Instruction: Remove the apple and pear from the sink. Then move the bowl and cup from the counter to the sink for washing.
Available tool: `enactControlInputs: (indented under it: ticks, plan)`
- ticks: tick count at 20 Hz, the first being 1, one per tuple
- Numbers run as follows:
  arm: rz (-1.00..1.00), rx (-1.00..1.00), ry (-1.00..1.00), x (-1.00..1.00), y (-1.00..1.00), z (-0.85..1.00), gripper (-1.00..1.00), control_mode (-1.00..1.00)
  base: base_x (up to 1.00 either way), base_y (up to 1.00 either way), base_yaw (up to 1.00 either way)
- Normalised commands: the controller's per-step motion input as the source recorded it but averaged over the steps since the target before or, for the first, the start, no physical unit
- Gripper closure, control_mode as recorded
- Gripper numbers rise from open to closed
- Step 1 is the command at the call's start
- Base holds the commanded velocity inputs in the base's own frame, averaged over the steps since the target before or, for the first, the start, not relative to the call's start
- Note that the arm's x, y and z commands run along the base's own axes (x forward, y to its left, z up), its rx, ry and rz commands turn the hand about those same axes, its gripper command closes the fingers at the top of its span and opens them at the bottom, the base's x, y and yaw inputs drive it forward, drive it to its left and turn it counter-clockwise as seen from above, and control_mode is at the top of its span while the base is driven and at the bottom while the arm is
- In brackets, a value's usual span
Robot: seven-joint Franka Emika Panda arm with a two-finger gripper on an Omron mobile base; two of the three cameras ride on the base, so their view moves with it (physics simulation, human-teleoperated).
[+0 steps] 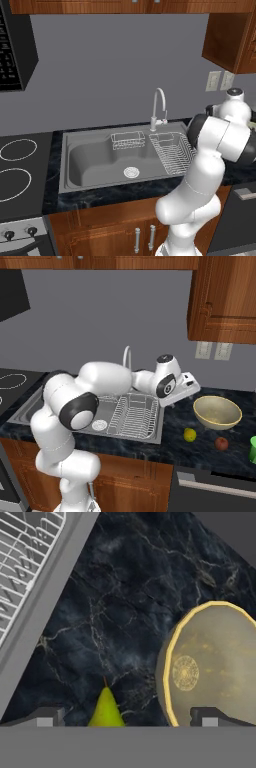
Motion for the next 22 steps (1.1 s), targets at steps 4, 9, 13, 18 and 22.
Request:
enactControlInputs:
  ticks: [4,9,13,18,22]
  plan:
    - [-0.01,0.05,0.0,0.1,-0.07,-0.16,-1.0,-1.0,0.0,0.0,0.0]
    - [-0.01,0.01,0.0,0.11,-0.13,-0.1,-1.0,-1.0,0.0,0.0,0.0]
    - [-0.01,0.0,0.0,0.15,-0.12,-0.04,-1.0,-1.0,0.0,0.0,0.0]
    - [-0.02,0.0,0.0,0.13,-0.12,-0.1,-1.0,-1.0,0.0,0.0,0.0]
    - [-0.03,0.0,0.0,0.12,-0.1,-0.18,-1.0,-1.0,0.0,0.0,0.0]
